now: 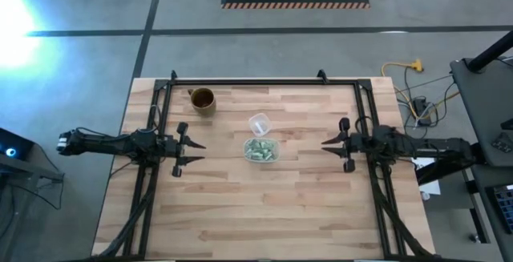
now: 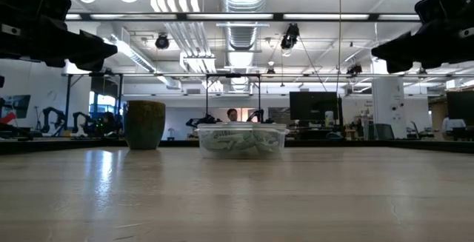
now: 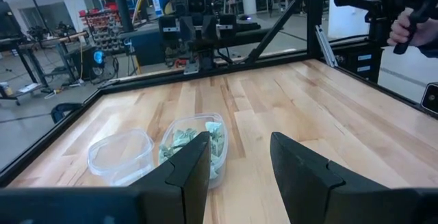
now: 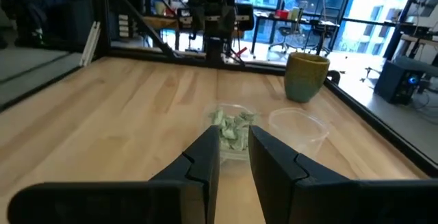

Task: Pick and place Stevia / Truvia into bins
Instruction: Return to Home Position

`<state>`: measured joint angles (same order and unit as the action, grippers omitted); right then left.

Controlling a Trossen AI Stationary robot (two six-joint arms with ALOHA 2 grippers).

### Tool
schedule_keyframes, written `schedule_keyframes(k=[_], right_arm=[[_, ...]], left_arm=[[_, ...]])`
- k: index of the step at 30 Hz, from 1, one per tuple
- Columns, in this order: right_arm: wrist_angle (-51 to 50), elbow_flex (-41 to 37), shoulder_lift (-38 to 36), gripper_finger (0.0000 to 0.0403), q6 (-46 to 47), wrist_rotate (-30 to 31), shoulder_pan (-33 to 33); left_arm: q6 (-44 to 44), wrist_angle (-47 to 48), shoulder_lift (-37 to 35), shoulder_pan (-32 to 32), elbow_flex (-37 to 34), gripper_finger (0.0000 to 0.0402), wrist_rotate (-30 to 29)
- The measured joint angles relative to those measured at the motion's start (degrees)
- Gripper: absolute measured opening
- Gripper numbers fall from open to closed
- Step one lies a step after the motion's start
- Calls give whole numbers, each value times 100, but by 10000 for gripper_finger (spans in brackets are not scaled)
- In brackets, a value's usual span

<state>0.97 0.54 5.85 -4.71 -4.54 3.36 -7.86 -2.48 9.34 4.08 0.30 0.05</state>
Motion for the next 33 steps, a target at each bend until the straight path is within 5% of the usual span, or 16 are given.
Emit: schedule_keyframes(k=[6,15,27,33], right_arm=[[84,0,159,68,235,-223,0],[300,0,-402,68,-139,-2404,-1],[560,4,-580,68,255,-2539,-623],[461,4,-586,68,86,-1716,-886]], left_arm=[[2,-7,0,1,0,137,0],[2,-2,0,0,0,137,-2],[2,0,-9,0,0,137,-2],[1,0,6,0,0,137,-2]])
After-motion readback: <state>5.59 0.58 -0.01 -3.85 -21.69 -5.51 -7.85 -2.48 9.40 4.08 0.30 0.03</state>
